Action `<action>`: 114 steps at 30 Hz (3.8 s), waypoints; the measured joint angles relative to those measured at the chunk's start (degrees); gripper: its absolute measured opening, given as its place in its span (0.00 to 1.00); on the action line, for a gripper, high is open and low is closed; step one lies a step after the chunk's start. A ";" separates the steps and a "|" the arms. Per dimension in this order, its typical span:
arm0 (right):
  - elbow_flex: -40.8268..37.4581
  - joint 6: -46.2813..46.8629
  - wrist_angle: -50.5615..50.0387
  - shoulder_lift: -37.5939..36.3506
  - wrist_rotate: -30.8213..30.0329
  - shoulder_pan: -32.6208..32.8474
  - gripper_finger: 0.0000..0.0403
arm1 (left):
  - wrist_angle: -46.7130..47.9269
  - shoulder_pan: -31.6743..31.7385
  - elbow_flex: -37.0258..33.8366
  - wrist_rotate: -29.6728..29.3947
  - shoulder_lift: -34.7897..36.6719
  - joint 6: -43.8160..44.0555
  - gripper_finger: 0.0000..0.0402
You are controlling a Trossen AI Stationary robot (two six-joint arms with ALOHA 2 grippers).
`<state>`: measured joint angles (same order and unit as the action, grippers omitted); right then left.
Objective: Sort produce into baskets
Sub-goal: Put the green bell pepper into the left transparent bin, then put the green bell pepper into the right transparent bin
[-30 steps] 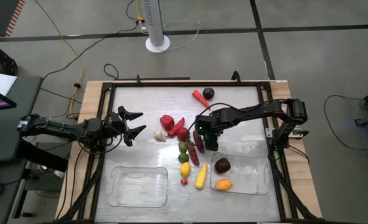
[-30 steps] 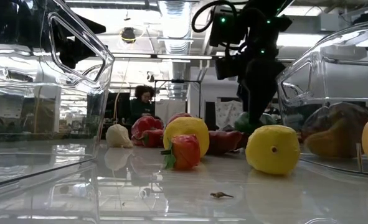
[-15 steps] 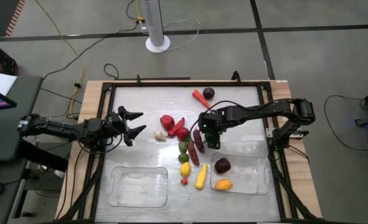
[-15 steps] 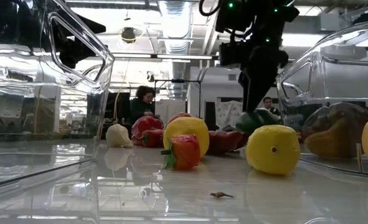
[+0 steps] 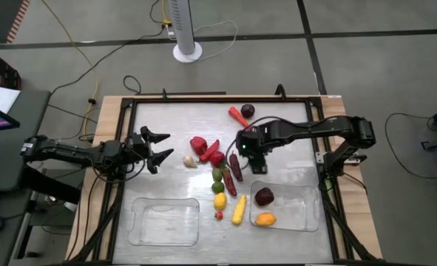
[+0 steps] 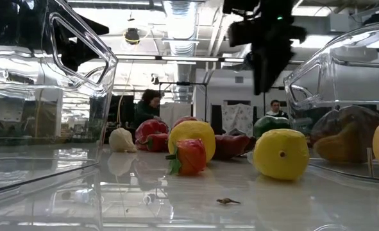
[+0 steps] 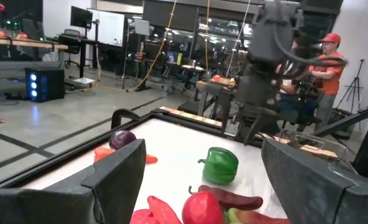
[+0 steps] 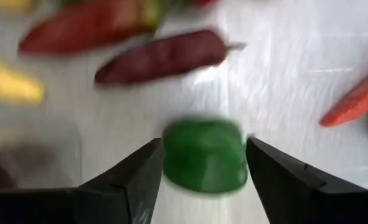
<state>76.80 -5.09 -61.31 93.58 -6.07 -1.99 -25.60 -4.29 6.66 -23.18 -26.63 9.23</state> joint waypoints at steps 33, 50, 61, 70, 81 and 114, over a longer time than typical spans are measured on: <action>-10.68 -65.46 6.21 0.59 -14.73 3.88 0.86 | 1.22 0.00 0.00 0.94 0.00 0.56 0.76; -16.68 -70.41 18.94 0.29 -9.39 2.81 0.86 | 1.96 0.00 0.00 1.00 0.02 1.36 0.76; -16.82 -68.86 23.92 0.51 -9.21 3.90 0.76 | 1.96 0.00 0.00 1.00 0.02 1.36 0.76; -16.95 -68.90 33.79 0.74 -9.32 6.33 0.72 | 1.96 0.00 0.00 1.00 0.00 1.60 0.76; -13.65 -65.69 43.59 -0.23 -14.66 10.83 0.72 | 2.31 0.00 0.00 1.59 0.00 2.51 0.76; -8.59 -36.64 30.24 5.96 -2.73 -2.83 0.99 | 2.78 0.00 0.00 1.70 0.02 3.40 0.76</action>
<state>68.22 -41.74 -31.07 99.54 -8.81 -4.82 -22.82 -4.29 6.66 -21.47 -26.61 12.64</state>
